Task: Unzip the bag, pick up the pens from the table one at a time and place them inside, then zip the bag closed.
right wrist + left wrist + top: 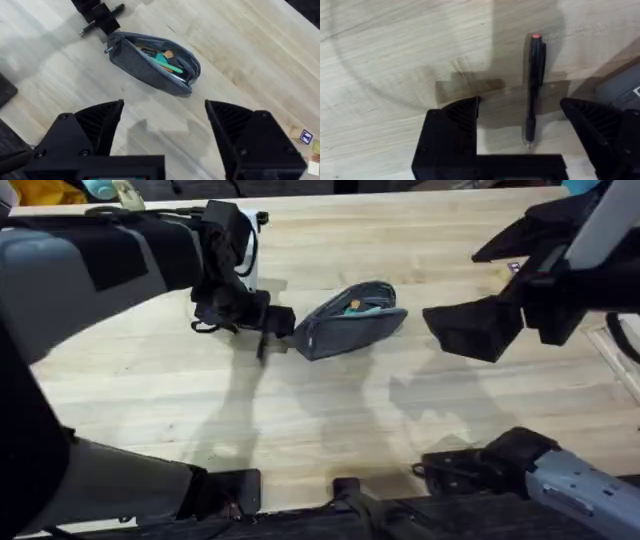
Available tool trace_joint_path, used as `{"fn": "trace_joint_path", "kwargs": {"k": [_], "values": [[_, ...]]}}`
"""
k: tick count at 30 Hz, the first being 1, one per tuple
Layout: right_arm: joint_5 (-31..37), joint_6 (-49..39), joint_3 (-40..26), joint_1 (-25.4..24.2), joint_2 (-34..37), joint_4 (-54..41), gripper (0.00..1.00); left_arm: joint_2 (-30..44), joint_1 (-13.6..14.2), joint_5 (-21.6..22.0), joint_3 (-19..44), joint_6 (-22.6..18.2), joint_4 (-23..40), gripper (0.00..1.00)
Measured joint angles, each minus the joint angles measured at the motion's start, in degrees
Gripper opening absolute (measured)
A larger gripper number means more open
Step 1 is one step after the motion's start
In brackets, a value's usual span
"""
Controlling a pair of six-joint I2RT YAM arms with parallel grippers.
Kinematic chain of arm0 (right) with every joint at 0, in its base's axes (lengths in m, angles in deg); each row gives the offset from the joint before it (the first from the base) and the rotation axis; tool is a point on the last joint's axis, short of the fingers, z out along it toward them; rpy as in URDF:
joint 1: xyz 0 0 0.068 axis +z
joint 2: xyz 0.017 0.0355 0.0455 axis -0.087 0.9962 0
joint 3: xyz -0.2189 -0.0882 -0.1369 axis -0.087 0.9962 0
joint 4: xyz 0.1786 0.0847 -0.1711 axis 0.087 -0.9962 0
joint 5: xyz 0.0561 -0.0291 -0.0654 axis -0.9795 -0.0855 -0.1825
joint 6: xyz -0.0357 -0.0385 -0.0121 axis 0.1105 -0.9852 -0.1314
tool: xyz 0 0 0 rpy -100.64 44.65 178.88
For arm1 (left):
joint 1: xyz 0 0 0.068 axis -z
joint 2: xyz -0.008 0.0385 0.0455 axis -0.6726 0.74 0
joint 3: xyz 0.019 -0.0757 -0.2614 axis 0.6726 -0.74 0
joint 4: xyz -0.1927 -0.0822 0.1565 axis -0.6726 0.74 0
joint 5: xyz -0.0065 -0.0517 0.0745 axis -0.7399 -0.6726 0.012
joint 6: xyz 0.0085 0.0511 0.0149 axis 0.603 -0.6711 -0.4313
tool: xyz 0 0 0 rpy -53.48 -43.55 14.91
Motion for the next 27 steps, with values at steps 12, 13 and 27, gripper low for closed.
{"fn": "trace_joint_path", "kwargs": {"k": [12,13,27], "values": [[0.0,0.0,0.0,0.0,0.0,0.0,0.998,0.6,-0.6,2.9,0.3,-0.5,-1.6,0.073],[0.0,0.0,0.0,0.0,0.0,0.0,0.998,0.6,-0.6,2.9,0.3,-0.4,-1.8,0.055],[0.0,0.0,0.0,0.0,0.0,0.0,0.998,0.7,-0.3,2.8,1.2,-0.4,-1.6,0.045]]}}
